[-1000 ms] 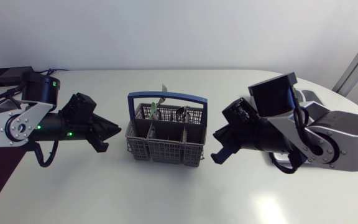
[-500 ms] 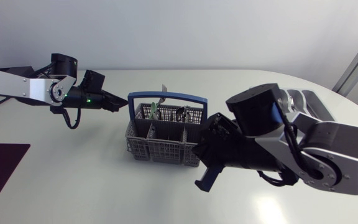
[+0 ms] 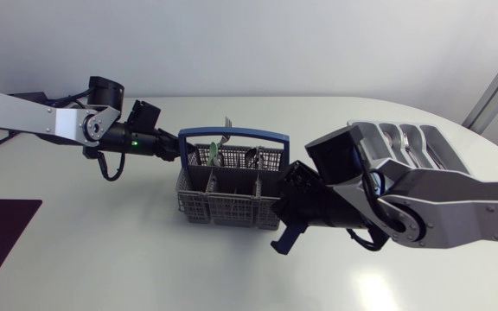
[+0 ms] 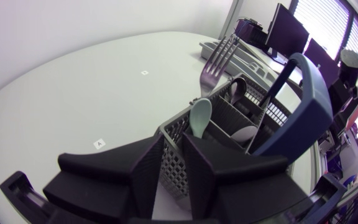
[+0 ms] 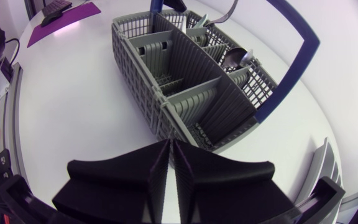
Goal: Unload the cutlery basket into the drawer organizer.
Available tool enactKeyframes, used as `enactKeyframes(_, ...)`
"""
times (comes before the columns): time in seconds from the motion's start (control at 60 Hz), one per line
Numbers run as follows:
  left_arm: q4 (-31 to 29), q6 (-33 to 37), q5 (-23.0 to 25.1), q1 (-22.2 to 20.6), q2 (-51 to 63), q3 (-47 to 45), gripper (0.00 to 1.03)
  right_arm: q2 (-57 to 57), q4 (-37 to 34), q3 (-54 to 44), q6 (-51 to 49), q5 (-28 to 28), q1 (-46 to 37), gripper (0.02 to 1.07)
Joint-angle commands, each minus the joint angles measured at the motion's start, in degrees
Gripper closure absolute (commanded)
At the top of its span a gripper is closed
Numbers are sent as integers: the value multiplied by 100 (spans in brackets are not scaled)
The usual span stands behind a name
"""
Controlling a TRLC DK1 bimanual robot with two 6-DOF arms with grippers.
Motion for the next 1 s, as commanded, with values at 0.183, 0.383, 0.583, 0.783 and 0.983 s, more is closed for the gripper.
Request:
enactKeyframes(0.183,-486,589,426,29,-929,-959,82,153,248,-40,-113,164,-427,95)
enactKeyframes(0.383,-759,808,488,-463,-1641,-1574,82,259,318,-48,-130,164,-568,95)
enactKeyframes(0.583,-952,835,382,-1491,-2353,-2225,82,435,406,48,-297,146,-779,95)
enactKeyframes(0.783,-1365,1125,127,-1526,-2819,-2356,82,487,459,83,-324,102,-893,95)
enactKeyframes(0.983,-2139,1617,154,-691,-3724,-2242,82,-154,327,-242,-332,85,-937,95)
